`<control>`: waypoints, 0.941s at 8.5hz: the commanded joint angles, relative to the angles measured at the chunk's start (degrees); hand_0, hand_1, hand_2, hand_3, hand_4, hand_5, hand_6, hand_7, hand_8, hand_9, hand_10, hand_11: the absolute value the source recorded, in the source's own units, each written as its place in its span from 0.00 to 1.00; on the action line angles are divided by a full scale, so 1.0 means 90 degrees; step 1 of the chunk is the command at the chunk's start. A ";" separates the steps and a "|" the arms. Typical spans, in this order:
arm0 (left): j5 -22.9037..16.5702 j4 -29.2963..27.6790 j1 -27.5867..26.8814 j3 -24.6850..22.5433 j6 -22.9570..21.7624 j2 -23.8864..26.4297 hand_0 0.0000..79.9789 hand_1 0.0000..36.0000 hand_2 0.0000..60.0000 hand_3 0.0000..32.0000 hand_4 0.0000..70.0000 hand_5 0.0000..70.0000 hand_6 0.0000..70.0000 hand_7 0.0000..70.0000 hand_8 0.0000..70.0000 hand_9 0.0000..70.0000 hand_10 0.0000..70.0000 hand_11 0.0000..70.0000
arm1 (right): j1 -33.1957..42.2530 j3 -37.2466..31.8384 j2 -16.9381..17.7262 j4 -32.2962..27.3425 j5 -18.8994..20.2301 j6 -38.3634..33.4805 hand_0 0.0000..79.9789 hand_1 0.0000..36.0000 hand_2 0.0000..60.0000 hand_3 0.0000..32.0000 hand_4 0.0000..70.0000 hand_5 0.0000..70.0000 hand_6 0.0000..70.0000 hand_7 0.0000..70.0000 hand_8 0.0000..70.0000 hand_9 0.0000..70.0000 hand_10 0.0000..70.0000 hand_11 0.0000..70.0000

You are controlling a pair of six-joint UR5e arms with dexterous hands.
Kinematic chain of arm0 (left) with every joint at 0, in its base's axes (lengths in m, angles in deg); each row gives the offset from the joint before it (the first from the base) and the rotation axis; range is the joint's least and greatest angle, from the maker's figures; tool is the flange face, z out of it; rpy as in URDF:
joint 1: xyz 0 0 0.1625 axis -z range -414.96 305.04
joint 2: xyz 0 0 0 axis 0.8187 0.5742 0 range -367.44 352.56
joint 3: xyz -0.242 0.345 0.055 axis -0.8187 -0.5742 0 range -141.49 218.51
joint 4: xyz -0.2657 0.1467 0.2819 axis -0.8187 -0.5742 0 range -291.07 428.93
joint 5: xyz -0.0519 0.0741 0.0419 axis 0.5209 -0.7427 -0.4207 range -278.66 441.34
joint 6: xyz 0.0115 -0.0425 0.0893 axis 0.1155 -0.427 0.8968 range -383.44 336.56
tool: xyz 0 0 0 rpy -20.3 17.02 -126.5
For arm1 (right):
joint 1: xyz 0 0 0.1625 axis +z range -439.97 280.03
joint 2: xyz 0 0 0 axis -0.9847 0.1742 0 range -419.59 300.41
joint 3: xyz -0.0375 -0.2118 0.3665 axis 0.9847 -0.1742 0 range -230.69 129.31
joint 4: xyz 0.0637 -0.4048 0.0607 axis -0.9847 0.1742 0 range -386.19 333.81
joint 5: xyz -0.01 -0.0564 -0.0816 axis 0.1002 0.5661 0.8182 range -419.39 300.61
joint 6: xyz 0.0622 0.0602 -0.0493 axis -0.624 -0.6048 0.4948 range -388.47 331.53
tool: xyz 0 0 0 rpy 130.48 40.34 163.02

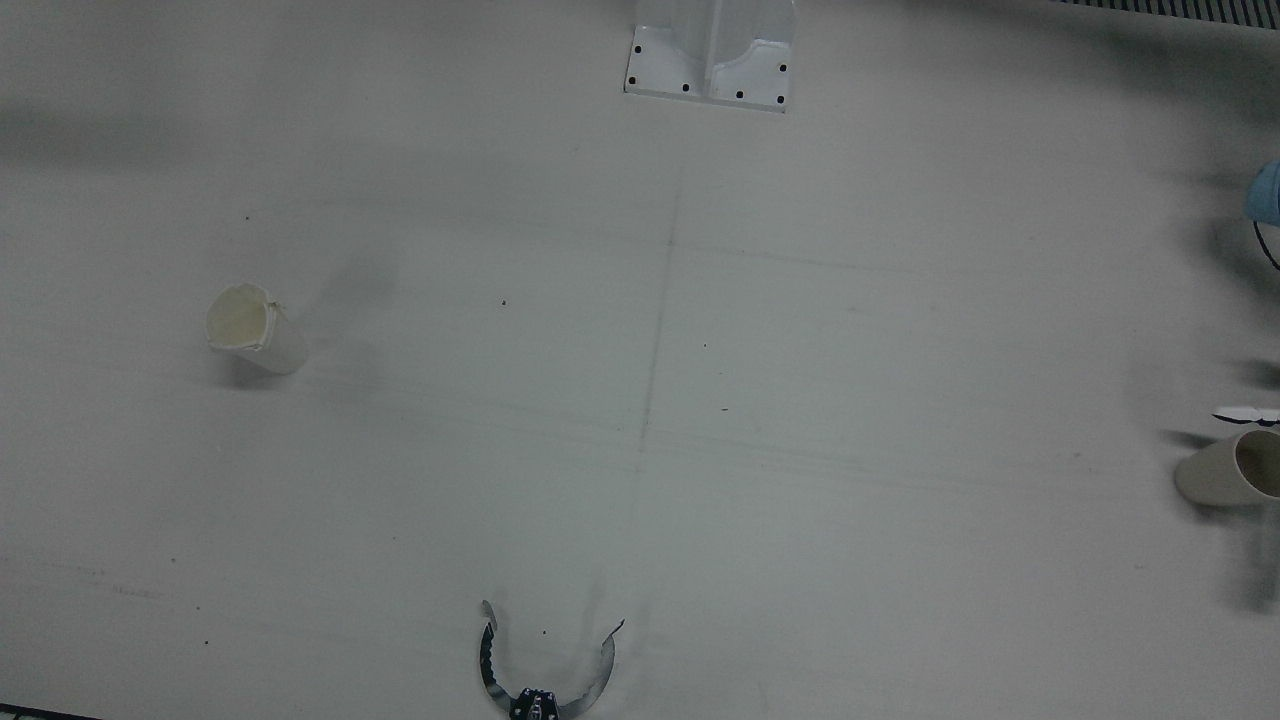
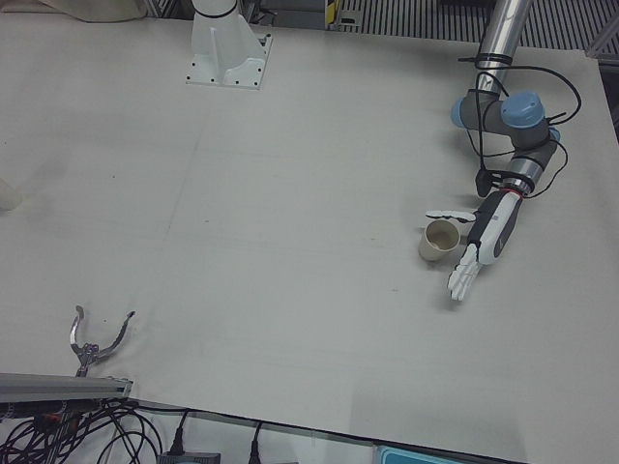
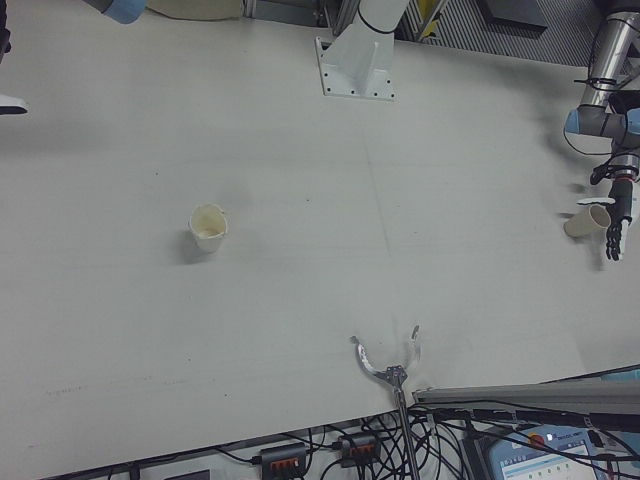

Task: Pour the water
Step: 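Close the left hand around the white paper cup beside it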

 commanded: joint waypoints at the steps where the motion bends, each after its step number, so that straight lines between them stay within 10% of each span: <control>1: -0.0029 0.0083 -0.0002 0.0202 -0.0102 0.0134 0.68 0.61 0.15 0.08 0.09 0.02 0.00 0.05 0.00 0.00 0.00 0.04 | 0.0000 -0.0008 -0.0005 0.0000 0.0000 -0.0021 0.53 0.22 0.06 0.15 0.05 0.12 0.00 0.04 0.00 0.00 0.00 0.00; 8: -0.0196 0.0210 -0.0011 0.0202 -0.0931 0.0125 0.68 0.61 0.14 0.11 0.09 0.01 0.00 0.04 0.00 0.00 0.00 0.02 | -0.0009 -0.0028 -0.0015 -0.0019 -0.0010 -0.0031 0.52 0.21 0.06 0.14 0.05 0.12 0.00 0.05 0.00 0.00 0.00 0.00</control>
